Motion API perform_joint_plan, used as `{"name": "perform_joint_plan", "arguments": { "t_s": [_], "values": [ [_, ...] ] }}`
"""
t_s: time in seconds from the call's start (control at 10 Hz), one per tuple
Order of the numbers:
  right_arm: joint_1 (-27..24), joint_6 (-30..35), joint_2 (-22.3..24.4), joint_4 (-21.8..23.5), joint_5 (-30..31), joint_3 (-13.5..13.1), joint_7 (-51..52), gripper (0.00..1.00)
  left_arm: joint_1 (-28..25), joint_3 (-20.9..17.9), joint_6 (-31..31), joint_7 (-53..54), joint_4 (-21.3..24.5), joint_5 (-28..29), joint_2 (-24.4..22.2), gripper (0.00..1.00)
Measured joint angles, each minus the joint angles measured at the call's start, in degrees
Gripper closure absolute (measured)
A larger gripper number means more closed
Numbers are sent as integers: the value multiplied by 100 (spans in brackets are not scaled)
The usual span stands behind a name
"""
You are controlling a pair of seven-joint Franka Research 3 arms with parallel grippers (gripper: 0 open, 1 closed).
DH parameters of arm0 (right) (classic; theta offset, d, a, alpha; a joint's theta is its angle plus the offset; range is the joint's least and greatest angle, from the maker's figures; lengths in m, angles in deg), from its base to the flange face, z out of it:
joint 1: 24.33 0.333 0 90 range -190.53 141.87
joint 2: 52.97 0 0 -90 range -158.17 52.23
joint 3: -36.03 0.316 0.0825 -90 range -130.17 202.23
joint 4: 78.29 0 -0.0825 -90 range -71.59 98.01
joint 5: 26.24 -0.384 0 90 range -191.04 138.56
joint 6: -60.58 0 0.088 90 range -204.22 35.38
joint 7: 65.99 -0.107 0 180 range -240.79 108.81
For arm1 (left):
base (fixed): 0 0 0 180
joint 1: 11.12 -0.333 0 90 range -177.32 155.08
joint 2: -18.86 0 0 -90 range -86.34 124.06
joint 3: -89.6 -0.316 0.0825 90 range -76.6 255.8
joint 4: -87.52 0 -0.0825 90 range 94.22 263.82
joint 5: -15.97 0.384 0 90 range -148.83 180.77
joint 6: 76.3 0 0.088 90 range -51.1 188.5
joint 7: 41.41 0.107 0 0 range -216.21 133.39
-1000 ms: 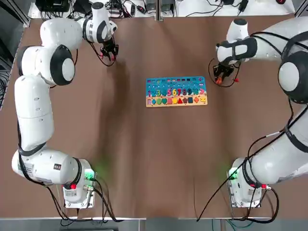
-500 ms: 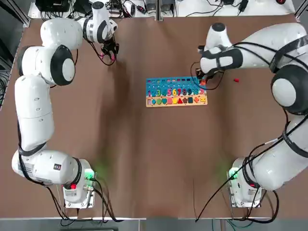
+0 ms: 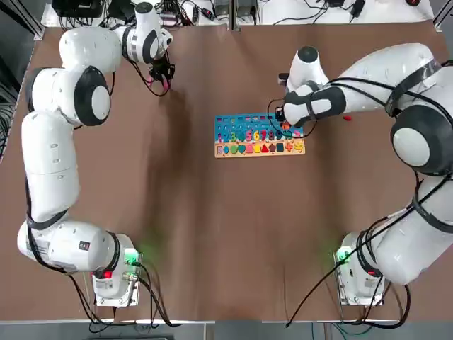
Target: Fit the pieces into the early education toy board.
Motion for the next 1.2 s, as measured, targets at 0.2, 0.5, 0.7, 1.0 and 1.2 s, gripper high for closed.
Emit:
{"name": "perform_joint_plan", "arguments": {
  "t_s": [0.2, 0.5, 0.7, 1.0, 1.2],
  "values": [
    [-2, -156, -103, 65, 9, -13, 56, 57, 1, 25, -13, 0, 70, 0, -188, 74],
    [-5, -157, -106, 96, 9, -42, 152, 57, -7, 91, -117, 0, 730, 1, -985, 74],
    [-5, -157, -123, 140, 11, -49, 181, 57, 0, 296, -246, -1, 1303, 2, -1594, 74],
    [-5, -170, -220, 161, 11, -55, 189, 57, -2, 703, -538, -331, 1833, 2, -2207, 74],
    [-5, -170, -220, 161, 11, -56, 191, 57, 8, 1092, -675, -749, 1950, 2, -2375, 74]
  ]
}}
